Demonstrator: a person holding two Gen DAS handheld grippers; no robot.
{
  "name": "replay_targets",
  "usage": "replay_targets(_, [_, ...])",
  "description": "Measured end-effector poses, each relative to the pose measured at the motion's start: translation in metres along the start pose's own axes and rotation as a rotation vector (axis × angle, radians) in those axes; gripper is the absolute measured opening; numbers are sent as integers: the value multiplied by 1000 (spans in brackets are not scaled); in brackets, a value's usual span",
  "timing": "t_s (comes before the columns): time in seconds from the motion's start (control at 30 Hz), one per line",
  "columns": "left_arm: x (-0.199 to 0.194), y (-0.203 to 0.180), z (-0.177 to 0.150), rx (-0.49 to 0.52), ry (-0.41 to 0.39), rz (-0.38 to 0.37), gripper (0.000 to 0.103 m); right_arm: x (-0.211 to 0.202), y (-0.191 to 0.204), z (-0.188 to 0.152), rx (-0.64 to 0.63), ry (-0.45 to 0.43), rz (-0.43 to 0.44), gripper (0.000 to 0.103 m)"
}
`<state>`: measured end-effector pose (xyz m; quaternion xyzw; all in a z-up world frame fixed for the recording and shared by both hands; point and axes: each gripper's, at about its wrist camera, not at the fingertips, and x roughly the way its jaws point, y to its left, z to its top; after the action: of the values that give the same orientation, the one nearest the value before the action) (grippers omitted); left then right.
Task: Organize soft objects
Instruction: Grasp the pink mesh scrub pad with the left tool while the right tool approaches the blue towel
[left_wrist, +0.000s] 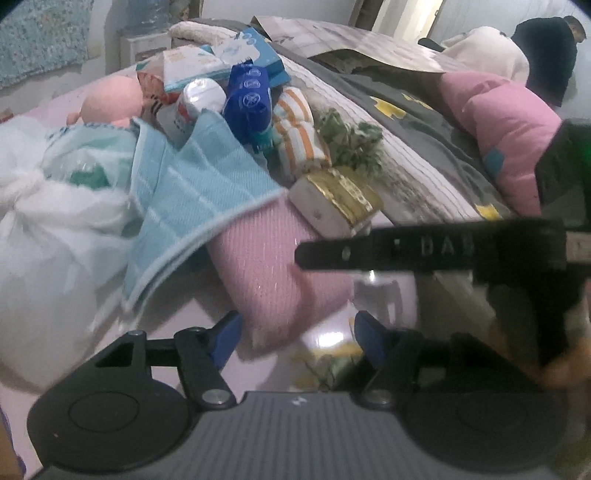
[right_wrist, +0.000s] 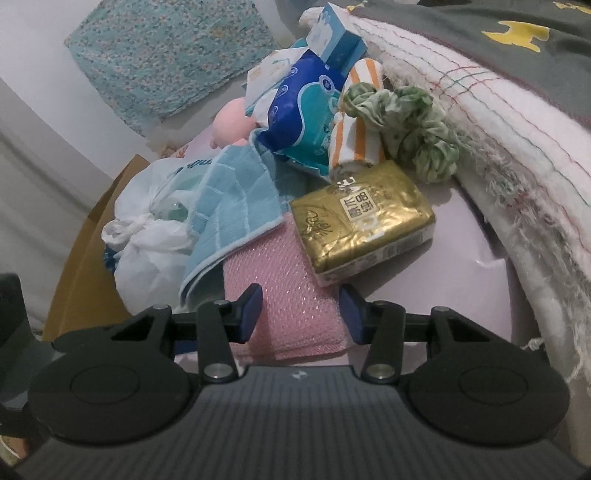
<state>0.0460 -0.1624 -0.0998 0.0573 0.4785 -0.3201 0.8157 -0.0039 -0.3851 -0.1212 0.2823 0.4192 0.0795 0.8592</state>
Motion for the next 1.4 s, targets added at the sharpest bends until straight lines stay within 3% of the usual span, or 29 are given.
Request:
replay_targets(0.13, [-5,1,-2,9,-25,41,75,1,-3,4,20,-27,-35,47])
replay_targets(0.3, [5,2,15,1,-70,51,73,15,-9,9,65,-15,9,47])
replay_targets(0.43, [7,3,17,-3,-55,39,73,14,-10,6,104,19,67,46])
replay_targets(0.6, [-13,6,-4,6,-19,1,78,5,-11,-7,136,102,166,47])
replay_targets(0.77, [-18,10,-20,-11,22,14,80,9,-10,-22,139,144,191,47])
replay_targets(1.0, [-14,9,-5,-36,20,62,94,5,-23,-18,222,120,248,49])
replay_targets(1.23, [3,9,11,-103,51,90,94,-17,-33,-10,247,27,263,50])
replay_targets(1.4, [19,10,13,-124,78,128,94,-30,-20,6,158,-13,261,57])
